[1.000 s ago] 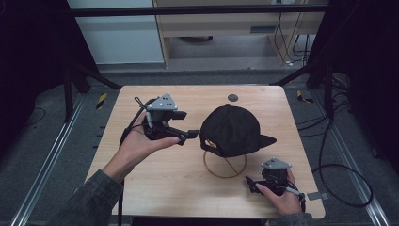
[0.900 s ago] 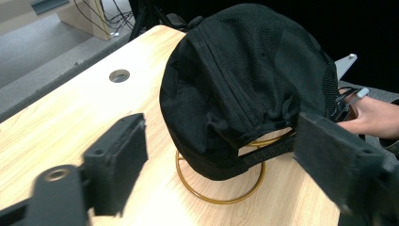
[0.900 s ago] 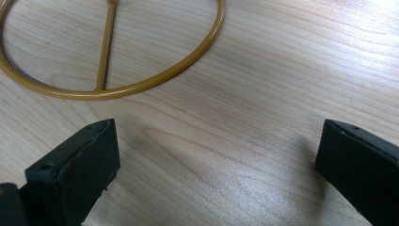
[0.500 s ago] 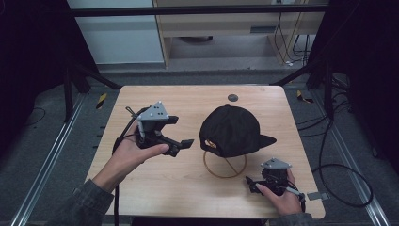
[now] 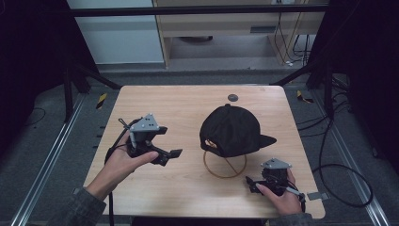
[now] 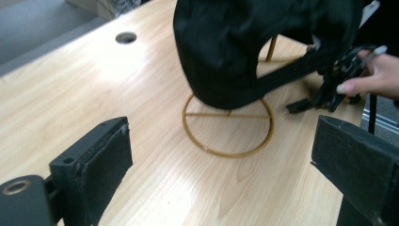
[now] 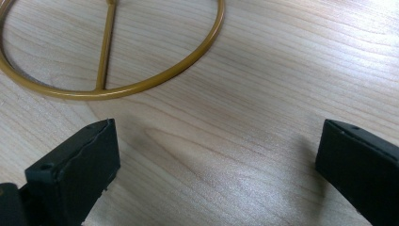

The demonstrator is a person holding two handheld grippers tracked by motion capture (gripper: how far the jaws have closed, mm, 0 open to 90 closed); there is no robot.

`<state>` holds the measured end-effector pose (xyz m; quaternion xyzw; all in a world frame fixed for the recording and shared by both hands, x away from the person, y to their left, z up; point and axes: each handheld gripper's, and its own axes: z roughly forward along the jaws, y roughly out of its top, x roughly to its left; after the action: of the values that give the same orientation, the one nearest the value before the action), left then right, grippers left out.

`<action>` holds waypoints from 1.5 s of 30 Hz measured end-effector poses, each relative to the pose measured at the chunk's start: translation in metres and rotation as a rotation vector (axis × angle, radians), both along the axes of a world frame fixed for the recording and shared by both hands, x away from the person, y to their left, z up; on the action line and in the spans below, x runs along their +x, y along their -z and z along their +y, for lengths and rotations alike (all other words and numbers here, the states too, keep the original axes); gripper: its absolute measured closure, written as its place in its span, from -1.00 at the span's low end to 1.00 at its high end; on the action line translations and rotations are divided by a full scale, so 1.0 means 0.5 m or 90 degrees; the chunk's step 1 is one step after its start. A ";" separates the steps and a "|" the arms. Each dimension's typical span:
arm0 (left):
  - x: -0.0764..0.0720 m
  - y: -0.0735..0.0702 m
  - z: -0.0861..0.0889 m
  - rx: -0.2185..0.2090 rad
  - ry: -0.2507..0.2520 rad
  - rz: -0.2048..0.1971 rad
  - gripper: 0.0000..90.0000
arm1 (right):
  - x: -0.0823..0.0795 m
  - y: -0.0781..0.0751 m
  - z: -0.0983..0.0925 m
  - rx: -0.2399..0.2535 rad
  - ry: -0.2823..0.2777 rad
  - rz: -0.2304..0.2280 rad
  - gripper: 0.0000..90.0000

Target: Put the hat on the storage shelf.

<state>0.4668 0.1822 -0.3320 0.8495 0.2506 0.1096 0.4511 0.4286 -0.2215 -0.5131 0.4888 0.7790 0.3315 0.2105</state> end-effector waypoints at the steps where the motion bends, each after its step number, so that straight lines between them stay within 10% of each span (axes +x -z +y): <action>1: 0.000 0.008 0.003 0.001 -0.002 0.004 -0.89 | 0.000 0.000 0.000 0.000 0.000 0.000 -0.99; 21: 0.022 0.168 0.107 0.043 -0.092 0.052 -0.90 | 0.000 0.000 0.000 0.000 0.001 0.000 -0.99; 45: 0.031 0.262 0.191 0.135 -0.140 0.063 -0.91 | -0.001 0.000 0.000 0.000 0.001 0.000 -0.99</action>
<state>0.4822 0.2778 -0.4628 0.8641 0.3510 0.1422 0.3315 0.4283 -0.2213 -0.5131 0.4895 0.7784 0.3316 0.2108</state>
